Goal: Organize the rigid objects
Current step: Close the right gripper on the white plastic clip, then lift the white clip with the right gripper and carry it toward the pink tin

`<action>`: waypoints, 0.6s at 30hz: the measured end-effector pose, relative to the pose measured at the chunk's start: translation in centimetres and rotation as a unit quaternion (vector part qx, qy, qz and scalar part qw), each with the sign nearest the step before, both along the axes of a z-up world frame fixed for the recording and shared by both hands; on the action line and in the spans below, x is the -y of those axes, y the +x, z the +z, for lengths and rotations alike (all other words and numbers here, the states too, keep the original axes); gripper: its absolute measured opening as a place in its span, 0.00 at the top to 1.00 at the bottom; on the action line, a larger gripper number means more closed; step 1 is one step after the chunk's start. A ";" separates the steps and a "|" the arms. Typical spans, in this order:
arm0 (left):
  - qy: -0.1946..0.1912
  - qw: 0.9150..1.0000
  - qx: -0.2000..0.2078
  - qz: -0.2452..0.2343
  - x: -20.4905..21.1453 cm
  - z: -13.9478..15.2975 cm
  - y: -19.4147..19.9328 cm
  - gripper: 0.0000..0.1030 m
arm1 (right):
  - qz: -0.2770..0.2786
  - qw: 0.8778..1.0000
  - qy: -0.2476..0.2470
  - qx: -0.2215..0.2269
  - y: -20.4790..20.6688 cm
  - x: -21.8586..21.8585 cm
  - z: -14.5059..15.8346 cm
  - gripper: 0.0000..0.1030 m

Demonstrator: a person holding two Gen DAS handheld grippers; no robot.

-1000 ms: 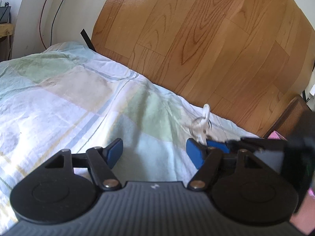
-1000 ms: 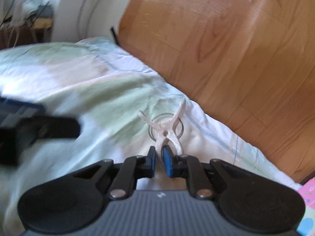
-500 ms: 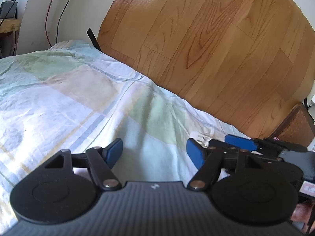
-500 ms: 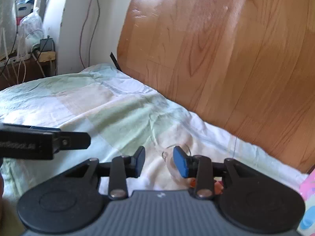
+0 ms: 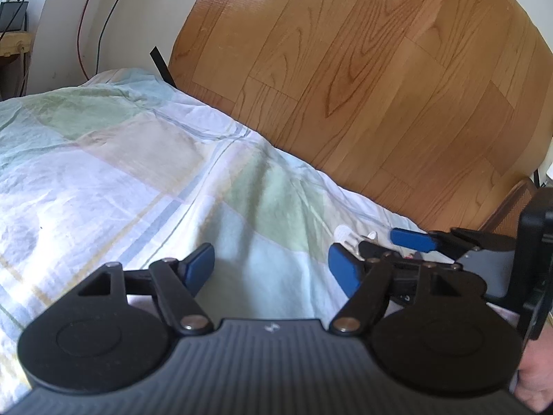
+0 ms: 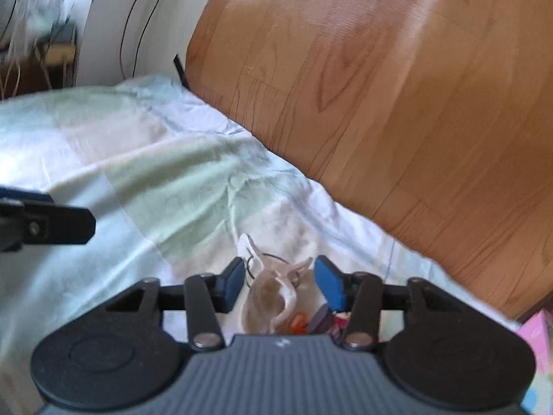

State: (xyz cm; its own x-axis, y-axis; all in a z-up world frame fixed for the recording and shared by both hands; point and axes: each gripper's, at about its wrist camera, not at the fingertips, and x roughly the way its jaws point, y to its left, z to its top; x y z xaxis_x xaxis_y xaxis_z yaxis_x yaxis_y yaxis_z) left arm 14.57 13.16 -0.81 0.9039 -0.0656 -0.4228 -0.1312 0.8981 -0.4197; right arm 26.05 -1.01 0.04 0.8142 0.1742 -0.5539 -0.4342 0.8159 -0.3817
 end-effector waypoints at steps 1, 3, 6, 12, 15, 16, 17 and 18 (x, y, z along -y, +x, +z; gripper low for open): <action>0.000 1.000 0.000 0.000 0.0 0.0 0.0 0.27 | 0.008 1.000 0.002 -0.006 -0.2 -0.2 0.1 0.88; 0.000 1.000 0.000 0.000 0.0 0.0 0.0 0.27 | 0.019 1.000 -0.003 -0.005 -0.9 -0.5 -0.1 0.91; -0.001 1.000 0.000 0.000 0.0 0.0 0.0 0.27 | 0.033 0.999 -0.021 0.011 -2.4 -0.9 -0.6 0.91; -0.003 1.000 0.000 -0.001 0.0 0.0 0.1 0.27 | 0.068 0.998 0.010 0.002 -6.4 0.3 -0.3 0.92; -0.002 1.000 0.000 -0.002 0.0 0.0 0.0 0.27 | 0.085 0.996 0.021 -0.030 -8.8 1.1 -1.1 0.92; -0.003 1.000 0.000 -0.002 -0.1 0.0 0.0 0.27 | 0.089 0.995 0.028 -0.035 -9.7 1.5 -1.3 0.92; -0.003 1.000 0.000 -0.002 0.0 0.0 0.0 0.27 | 0.093 0.994 0.038 -0.034 -10.4 2.0 -1.2 0.91; -0.003 1.000 0.000 -0.002 0.0 0.1 0.0 0.27 | 0.097 0.993 0.052 -0.039 -11.1 2.6 -1.0 0.90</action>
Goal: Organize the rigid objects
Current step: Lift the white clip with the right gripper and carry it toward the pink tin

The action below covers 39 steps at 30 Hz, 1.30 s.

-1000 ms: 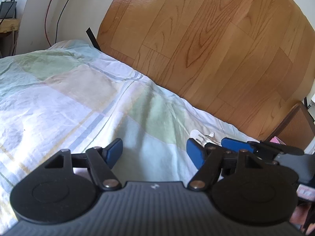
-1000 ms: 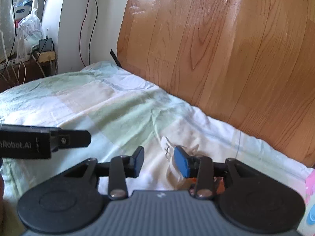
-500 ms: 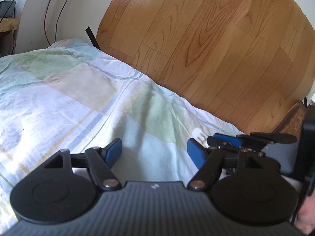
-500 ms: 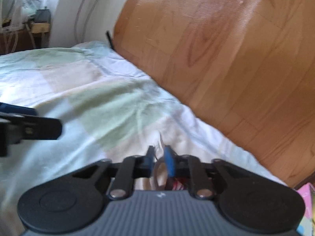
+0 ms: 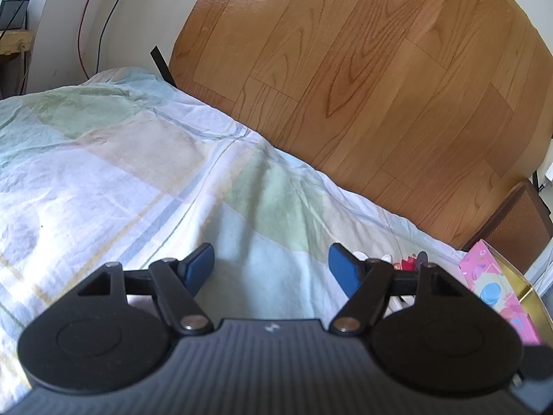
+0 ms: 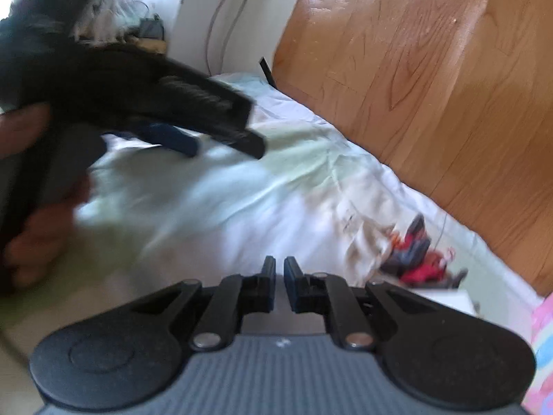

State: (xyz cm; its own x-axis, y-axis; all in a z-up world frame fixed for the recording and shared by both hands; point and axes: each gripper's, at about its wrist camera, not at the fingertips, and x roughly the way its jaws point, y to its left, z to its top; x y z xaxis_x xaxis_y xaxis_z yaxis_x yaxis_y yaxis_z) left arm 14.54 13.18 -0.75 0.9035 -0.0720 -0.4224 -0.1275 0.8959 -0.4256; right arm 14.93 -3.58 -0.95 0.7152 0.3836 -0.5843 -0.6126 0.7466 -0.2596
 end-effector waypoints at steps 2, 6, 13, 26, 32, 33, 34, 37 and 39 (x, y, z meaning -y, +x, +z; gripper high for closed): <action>-0.002 1.000 -0.001 -0.001 -0.2 0.0 0.0 0.27 | -0.004 1.000 0.030 -0.009 -0.9 1.3 0.6 0.86; -0.005 1.000 -0.002 -0.001 -0.2 0.0 0.0 0.27 | -0.035 0.997 0.066 0.002 -0.5 3.4 2.2 0.78; -0.004 1.000 -0.002 -0.002 -0.3 0.1 0.0 0.27 | -0.080 0.993 0.083 0.007 2.9 4.0 2.8 0.59; 0.025 0.999 0.012 -0.028 0.6 0.3 0.1 0.27 | -0.116 0.984 0.103 -0.083 9.7 1.6 0.1 0.72; 0.033 0.998 0.019 -0.054 1.2 0.4 0.0 0.27 | -0.067 0.992 0.076 -0.070 4.3 2.2 0.2 0.72; 0.034 0.998 0.020 -0.056 1.3 0.5 0.0 0.27 | -0.061 0.993 0.076 -0.072 3.2 2.5 0.3 0.72; 0.035 0.997 0.021 -0.058 1.4 0.5 0.0 0.27 | -0.055 0.993 0.074 -0.071 1.8 3.1 0.2 0.72; 0.043 0.997 0.026 -0.066 1.7 0.5 0.0 0.27 | -0.054 0.994 0.075 -0.066 -2.0 5.1 0.5 0.72; 0.049 0.996 0.031 -0.070 1.9 0.6 -0.1 0.27 | -0.070 0.992 0.082 -0.068 -4.5 6.8 0.7 0.72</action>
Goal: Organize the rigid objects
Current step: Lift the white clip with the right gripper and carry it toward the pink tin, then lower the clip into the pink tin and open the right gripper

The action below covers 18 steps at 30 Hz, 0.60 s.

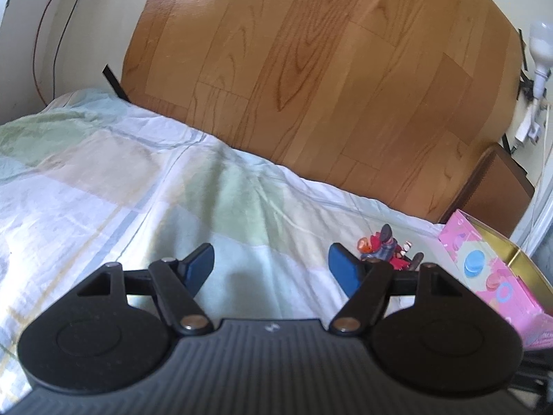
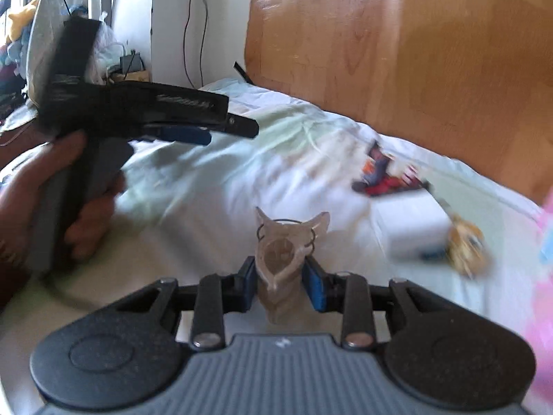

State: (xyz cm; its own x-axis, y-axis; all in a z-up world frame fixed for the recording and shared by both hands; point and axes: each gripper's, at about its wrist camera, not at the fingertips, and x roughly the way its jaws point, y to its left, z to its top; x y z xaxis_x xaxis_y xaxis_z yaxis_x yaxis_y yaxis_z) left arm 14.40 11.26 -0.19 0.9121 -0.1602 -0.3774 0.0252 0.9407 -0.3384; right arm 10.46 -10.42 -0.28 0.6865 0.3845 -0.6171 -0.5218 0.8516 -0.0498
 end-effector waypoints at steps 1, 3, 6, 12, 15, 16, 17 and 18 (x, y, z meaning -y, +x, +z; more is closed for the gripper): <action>0.004 1.000 0.003 -0.002 0.2 0.0 -0.1 0.27 | -0.012 1.000 0.001 0.003 -1.1 0.9 0.0 0.72; 0.016 1.000 0.008 -0.008 0.5 0.1 -0.2 0.27 | -0.040 0.999 0.006 0.011 -3.3 2.8 -0.1 0.72; 0.040 0.999 0.003 -0.027 1.5 0.2 -0.2 0.27 | -0.088 0.996 0.018 0.012 -5.8 5.8 -0.3 0.72; 0.009 0.995 -0.039 -0.093 5.9 0.1 -2.2 0.27 | -0.133 0.990 0.032 0.018 -7.7 9.1 -0.6 0.71; -0.018 0.989 -0.050 -0.138 8.9 0.5 -4.0 0.27 | -0.132 0.990 0.045 0.014 -7.4 9.5 -0.7 0.71; -0.031 0.986 -0.059 -0.154 9.8 0.7 -4.4 0.27 | -0.130 0.990 0.047 0.014 -7.5 9.6 -0.6 0.70; -0.039 0.983 -0.067 -0.166 10.7 0.7 -4.7 0.27 | -0.127 0.991 0.049 0.014 -7.7 9.5 -0.7 0.68; -0.050 0.979 -0.078 -0.180 11.5 0.7 -5.0 0.27 | -0.124 0.991 0.051 0.014 -7.8 9.6 -0.7 0.66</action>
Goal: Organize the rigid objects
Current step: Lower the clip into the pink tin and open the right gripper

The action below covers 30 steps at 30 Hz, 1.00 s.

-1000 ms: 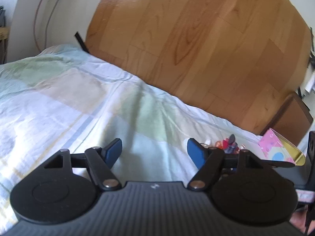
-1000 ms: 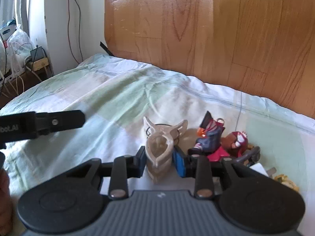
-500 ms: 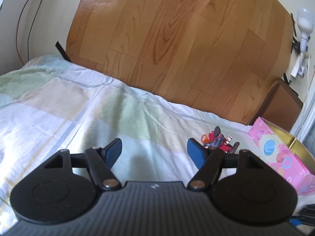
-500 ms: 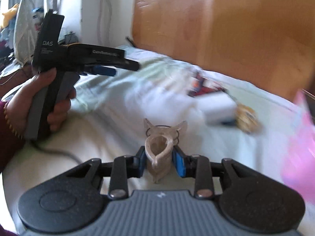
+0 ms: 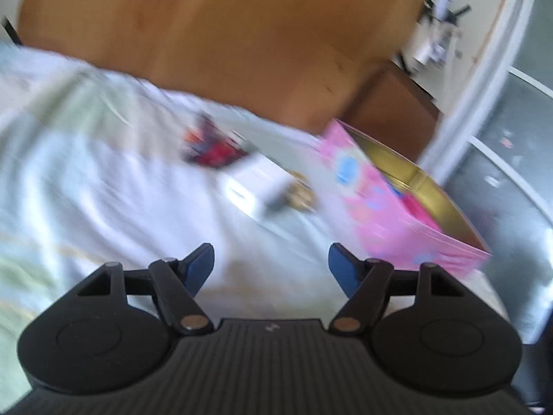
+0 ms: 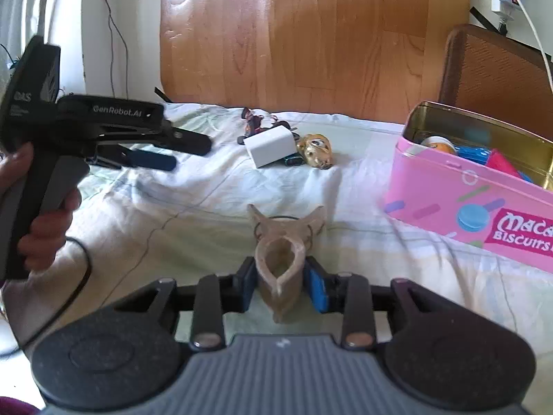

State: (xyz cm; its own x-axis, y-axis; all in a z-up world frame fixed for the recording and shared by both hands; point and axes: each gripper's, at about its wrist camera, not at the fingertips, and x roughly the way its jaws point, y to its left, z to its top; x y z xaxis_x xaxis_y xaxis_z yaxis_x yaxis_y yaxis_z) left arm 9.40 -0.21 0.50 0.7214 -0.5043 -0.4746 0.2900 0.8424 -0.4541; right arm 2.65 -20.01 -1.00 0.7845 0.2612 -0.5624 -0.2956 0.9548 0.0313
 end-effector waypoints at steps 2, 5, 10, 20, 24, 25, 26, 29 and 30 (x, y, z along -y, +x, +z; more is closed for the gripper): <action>-0.020 0.999 -0.021 -0.030 1.4 -0.2 -0.6 0.27 | 0.004 1.000 0.008 0.000 0.0 0.2 0.0 0.61; -0.050 0.995 -0.055 -0.065 3.5 -0.5 -1.0 0.23 | 0.006 1.000 0.019 -0.003 -0.1 0.5 -0.1 0.60; -0.064 0.988 -0.092 -0.103 6.6 -1.5 -0.7 0.21 | 0.011 1.000 0.017 -0.003 0.1 0.2 -0.2 0.70; -0.080 0.983 -0.103 -0.127 8.6 -1.4 -0.2 0.33 | 0.003 0.999 0.032 0.036 -0.8 0.7 0.4 0.71; -0.094 0.983 -0.073 -0.139 9.0 0.7 0.1 0.35 | -0.014 0.995 0.030 0.089 -1.4 1.1 1.7 0.72; -0.097 0.983 -0.063 -0.143 9.2 1.3 0.3 0.36 | -0.020 0.994 0.027 0.104 -1.6 1.2 2.1 0.72; -0.099 0.983 -0.054 -0.147 9.4 1.9 0.4 0.37 | -0.026 0.992 0.024 0.119 -1.7 1.3 2.5 0.72; -0.092 0.982 -0.028 -0.160 10.7 3.8 1.4 0.37 | -0.039 0.986 0.010 0.159 -1.3 1.9 3.7 0.72; -0.087 0.982 -0.022 -0.164 11.3 4.3 1.9 0.37 | -0.046 0.984 0.002 0.170 -1.0 2.1 4.0 0.72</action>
State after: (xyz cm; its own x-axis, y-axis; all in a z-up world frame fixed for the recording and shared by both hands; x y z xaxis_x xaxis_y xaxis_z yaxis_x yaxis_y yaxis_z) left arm 11.31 -11.54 4.76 0.4882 -0.7819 -0.3877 0.5097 0.6160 -0.6006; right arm 1.61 -22.14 3.03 0.9475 0.1824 -0.2626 -0.2024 0.9780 -0.0510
